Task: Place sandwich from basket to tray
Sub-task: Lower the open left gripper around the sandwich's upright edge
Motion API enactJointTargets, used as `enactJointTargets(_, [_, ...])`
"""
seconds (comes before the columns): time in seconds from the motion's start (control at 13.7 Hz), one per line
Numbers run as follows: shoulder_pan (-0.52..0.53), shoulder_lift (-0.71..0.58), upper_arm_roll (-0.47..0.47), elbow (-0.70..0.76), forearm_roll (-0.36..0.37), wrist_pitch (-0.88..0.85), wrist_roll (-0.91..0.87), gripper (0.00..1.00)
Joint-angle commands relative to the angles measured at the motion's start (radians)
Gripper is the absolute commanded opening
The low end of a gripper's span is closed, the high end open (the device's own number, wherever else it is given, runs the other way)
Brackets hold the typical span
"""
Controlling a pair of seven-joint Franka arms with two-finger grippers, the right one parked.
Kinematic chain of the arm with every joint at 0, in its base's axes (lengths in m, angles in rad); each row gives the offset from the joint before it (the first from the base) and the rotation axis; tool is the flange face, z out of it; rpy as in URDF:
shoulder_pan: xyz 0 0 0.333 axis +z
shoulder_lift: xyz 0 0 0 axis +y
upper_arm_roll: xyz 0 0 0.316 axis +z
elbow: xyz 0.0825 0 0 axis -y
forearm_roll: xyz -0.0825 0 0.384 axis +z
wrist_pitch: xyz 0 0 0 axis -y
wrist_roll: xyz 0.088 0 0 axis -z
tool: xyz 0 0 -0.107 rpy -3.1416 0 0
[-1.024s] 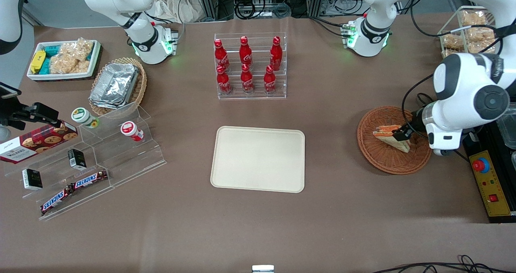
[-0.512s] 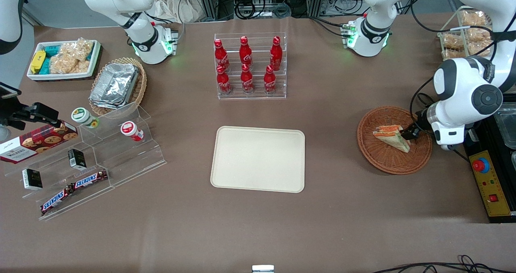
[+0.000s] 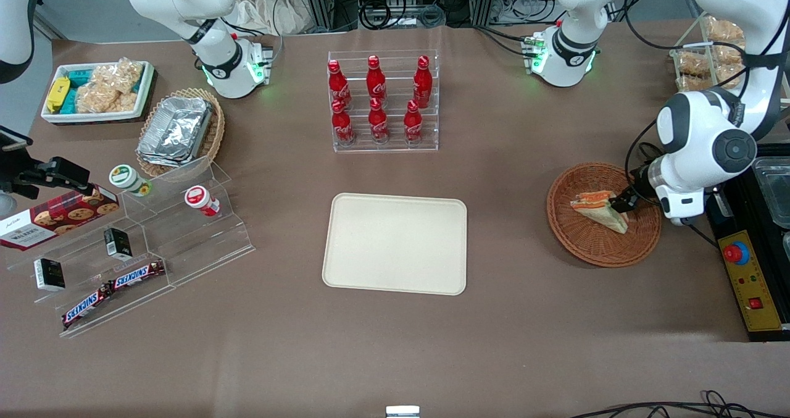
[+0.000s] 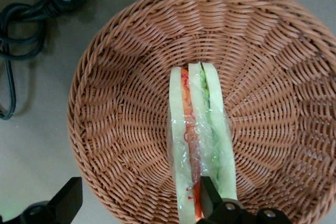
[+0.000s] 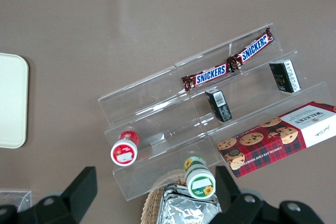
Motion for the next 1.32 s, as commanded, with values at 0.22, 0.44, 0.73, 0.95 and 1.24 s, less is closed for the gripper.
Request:
enactJointTargets(0.22, [0.015,-0.015,-0.009,-0.100,0.014,0.137,-0.005,1.00])
enactJointTargets(0.44, [0.041,-0.023,-0.011,-0.020,0.013,-0.008,0.020,1.00])
enactJointTargets(0.73, [0.039,-0.011,-0.014,0.118,0.003,-0.188,0.035,1.00])
enactJointTargets(0.95, [0.016,0.008,-0.020,0.146,-0.006,-0.188,-0.006,1.00])
enactJointTargets(1.24, [0.008,0.086,-0.020,0.161,-0.006,-0.118,-0.026,1.00])
